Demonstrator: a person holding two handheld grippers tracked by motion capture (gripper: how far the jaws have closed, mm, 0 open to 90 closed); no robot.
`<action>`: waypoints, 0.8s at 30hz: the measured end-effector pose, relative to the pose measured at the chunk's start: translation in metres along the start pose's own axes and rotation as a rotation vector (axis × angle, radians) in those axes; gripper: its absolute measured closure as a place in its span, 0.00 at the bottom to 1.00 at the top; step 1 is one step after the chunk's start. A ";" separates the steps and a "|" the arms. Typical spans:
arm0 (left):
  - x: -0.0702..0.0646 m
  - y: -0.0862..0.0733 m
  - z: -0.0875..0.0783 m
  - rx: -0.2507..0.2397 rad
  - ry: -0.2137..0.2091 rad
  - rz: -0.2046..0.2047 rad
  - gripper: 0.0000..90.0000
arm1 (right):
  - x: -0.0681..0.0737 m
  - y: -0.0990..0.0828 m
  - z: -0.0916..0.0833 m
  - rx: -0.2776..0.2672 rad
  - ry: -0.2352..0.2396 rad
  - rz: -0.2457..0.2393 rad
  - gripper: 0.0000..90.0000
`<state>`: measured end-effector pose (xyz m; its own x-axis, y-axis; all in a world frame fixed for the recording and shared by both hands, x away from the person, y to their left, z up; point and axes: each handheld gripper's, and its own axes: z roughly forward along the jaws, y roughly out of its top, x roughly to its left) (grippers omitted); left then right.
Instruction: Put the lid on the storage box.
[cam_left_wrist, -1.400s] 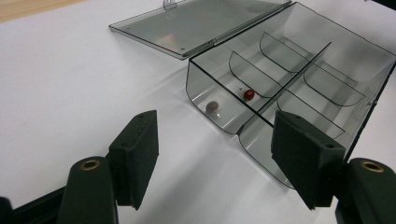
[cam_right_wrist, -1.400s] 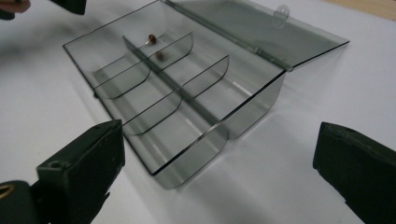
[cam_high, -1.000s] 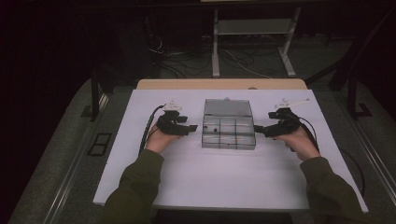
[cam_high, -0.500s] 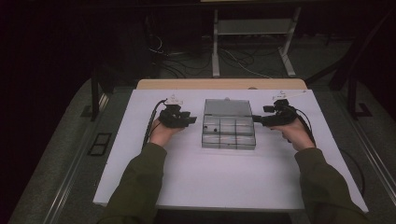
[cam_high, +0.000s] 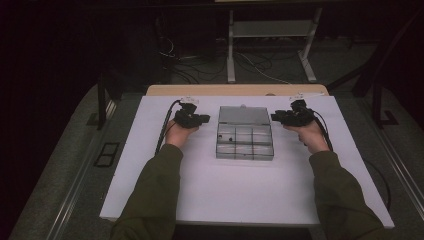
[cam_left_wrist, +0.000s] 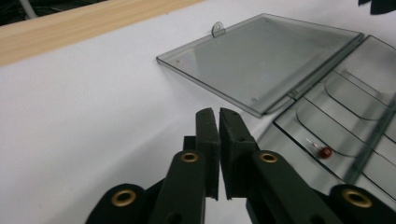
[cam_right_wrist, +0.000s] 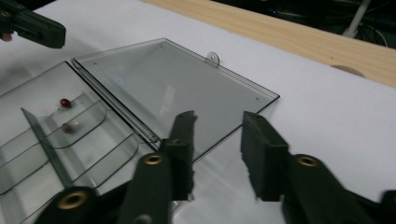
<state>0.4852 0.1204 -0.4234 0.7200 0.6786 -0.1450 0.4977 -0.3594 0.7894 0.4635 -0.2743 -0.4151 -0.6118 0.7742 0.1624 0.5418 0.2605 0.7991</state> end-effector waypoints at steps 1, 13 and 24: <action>0.001 0.002 0.002 -0.001 0.000 -0.001 0.98 | -0.001 0.000 0.002 0.005 -0.002 0.004 0.81; 0.006 0.012 0.025 0.078 0.008 -0.023 0.99 | -0.012 0.000 0.017 0.058 -0.008 0.050 0.99; 0.004 0.008 0.045 0.109 0.002 -0.036 0.99 | -0.019 -0.009 0.033 0.127 -0.025 0.084 0.99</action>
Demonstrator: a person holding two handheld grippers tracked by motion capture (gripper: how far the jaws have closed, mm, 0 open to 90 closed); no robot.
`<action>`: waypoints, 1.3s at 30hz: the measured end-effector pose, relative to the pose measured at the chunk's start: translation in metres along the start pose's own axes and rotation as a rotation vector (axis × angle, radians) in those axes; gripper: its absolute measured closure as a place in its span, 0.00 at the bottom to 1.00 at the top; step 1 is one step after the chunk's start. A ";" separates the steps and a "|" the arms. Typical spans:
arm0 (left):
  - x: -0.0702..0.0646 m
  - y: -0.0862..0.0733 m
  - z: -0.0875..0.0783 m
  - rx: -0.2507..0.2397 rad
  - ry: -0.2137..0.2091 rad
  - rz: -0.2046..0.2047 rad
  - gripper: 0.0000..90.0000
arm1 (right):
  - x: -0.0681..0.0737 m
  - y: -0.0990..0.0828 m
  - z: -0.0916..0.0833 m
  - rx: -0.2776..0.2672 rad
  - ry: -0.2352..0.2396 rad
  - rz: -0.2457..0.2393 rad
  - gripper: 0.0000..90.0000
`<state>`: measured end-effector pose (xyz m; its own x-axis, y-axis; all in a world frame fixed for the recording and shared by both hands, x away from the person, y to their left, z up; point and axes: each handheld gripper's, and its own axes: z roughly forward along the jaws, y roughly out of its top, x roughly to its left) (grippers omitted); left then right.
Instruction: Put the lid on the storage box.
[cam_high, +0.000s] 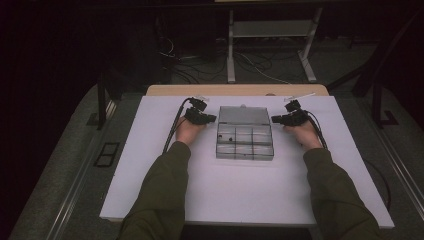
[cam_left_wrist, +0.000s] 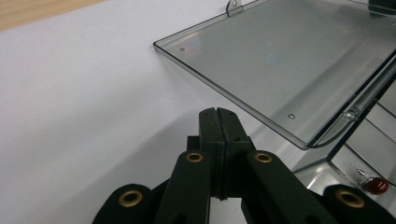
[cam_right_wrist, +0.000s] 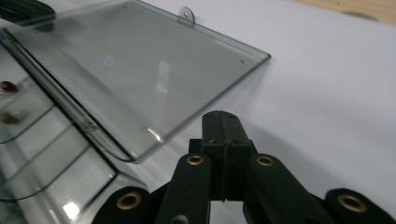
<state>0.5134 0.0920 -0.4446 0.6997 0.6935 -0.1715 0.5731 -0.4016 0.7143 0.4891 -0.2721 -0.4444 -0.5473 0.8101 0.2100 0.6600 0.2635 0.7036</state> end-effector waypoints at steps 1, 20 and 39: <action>0.000 0.000 0.001 0.001 -0.001 0.000 0.99 | -0.001 -0.001 0.001 0.008 -0.001 0.005 0.99; -0.005 0.002 0.014 0.029 -0.027 0.002 0.99 | 0.002 0.003 0.018 0.053 0.015 0.002 0.99; -0.003 0.006 0.015 0.003 -0.035 -0.023 0.99 | 0.007 0.013 0.024 0.052 0.018 -0.009 0.99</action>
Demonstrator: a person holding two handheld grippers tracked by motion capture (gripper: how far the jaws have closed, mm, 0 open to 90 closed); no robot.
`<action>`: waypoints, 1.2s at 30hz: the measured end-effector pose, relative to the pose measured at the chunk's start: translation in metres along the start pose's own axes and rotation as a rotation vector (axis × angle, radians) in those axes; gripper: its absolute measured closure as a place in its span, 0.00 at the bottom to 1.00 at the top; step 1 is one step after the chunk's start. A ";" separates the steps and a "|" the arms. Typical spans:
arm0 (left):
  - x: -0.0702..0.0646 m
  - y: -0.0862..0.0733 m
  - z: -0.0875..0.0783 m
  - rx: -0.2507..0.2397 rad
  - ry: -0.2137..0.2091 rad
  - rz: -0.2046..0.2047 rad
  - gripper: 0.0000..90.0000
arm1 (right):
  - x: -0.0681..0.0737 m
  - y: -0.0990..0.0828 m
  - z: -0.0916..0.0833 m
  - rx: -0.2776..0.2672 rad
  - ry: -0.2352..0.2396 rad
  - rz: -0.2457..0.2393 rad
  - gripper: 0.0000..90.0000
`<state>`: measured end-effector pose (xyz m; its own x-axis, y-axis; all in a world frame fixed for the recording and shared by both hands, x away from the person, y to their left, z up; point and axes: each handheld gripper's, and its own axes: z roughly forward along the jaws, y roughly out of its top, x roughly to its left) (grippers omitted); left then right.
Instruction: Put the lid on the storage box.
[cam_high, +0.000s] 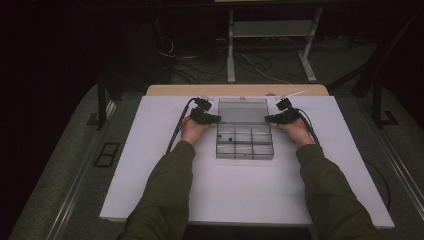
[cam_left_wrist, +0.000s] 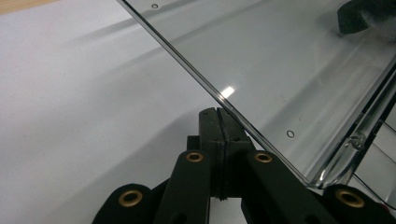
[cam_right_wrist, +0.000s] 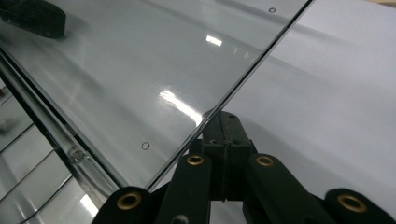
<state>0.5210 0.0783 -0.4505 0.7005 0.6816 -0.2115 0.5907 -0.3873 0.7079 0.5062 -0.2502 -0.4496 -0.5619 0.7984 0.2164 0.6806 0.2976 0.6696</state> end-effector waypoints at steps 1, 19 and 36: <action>0.001 0.000 -0.001 0.004 -0.001 0.002 0.99 | 0.000 0.001 0.000 0.001 0.001 -0.003 0.99; 0.001 0.006 -0.008 -0.027 0.013 0.004 0.99 | 0.001 0.007 -0.004 -0.047 0.012 0.005 0.99; 0.001 0.016 -0.015 -0.065 0.018 -0.005 0.99 | -0.002 0.021 -0.010 -0.100 0.012 0.005 0.99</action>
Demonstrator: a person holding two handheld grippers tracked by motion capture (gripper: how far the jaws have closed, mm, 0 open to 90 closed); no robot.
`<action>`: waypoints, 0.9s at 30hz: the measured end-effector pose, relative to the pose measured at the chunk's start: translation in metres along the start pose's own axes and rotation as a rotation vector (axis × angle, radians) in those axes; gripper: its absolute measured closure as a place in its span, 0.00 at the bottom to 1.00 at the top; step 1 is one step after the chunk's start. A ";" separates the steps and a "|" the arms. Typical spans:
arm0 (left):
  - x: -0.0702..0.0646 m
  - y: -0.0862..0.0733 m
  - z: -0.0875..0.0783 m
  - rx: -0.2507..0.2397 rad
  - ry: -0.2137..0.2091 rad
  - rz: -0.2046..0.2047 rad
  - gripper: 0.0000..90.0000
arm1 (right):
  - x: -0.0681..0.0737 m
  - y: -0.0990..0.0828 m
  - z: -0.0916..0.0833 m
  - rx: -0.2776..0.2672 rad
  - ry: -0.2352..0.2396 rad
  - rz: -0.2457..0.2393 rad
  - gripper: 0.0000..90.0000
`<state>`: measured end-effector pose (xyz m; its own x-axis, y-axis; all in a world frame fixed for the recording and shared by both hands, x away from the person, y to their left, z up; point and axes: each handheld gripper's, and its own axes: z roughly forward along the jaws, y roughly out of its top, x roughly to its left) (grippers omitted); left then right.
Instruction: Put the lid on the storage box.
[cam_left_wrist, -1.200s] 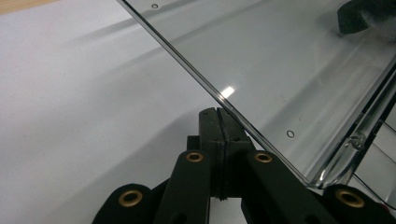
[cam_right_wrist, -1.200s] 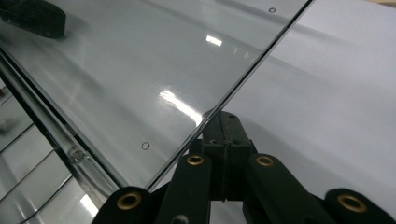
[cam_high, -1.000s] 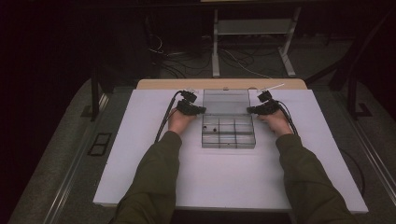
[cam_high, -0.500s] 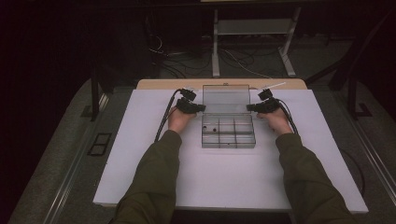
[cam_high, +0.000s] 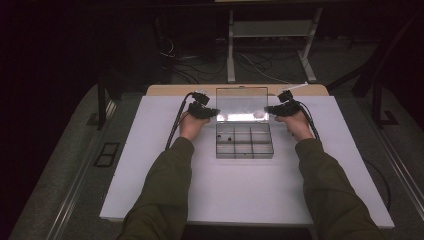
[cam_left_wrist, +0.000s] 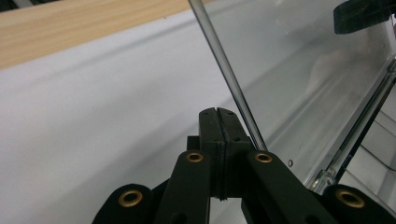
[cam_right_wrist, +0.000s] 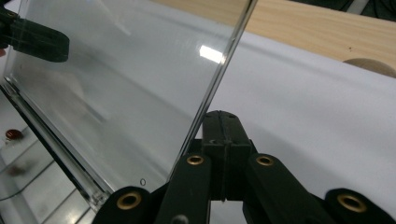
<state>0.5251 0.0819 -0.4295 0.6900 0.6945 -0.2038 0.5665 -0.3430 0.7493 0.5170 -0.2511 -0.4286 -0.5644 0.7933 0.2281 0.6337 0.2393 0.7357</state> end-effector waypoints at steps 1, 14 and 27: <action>0.000 0.001 -0.001 0.003 -0.001 0.008 0.99 | 0.000 0.001 -0.001 -0.003 0.003 0.002 0.99; -0.003 0.010 -0.010 -0.026 0.004 0.028 0.99 | 0.004 0.008 -0.008 -0.039 0.021 -0.009 0.99; -0.006 0.013 -0.011 -0.056 -0.005 0.026 0.99 | 0.007 0.015 -0.013 -0.065 0.032 -0.020 0.99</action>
<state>0.5237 0.0803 -0.4117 0.7061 0.6830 -0.1869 0.5227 -0.3246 0.7883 0.5158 -0.2497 -0.4080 -0.5935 0.7704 0.2327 0.5871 0.2167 0.7800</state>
